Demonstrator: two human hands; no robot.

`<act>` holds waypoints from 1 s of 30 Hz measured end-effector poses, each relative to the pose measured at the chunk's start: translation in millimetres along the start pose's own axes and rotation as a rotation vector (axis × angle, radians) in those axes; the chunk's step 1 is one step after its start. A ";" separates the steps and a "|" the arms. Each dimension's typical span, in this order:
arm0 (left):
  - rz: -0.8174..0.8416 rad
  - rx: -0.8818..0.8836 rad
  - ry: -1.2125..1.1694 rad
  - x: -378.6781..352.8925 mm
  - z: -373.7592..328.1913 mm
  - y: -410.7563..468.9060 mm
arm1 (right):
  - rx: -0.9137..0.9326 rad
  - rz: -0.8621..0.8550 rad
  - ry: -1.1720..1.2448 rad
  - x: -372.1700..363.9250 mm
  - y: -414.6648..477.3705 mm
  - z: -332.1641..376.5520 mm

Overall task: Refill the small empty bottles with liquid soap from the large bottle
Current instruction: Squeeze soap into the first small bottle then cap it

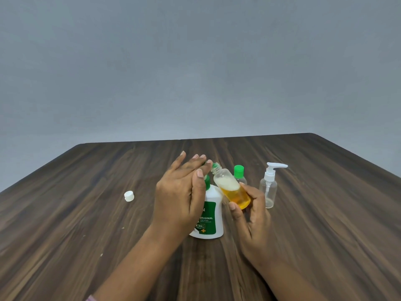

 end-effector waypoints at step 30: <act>0.005 0.063 -0.078 -5.3 9.5 -11.6 | 0.015 -0.006 -0.029 2.4 -1.7 -0.5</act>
Point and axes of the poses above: each hand's wrist, its own y-axis towards the middle knuckle, its own x-axis out of the back of the hand, z = x × y, the point moved 9 cm from there along y, towards the middle knuckle, and after that the axes turned 8 degrees about z, right-handed, at the moved point
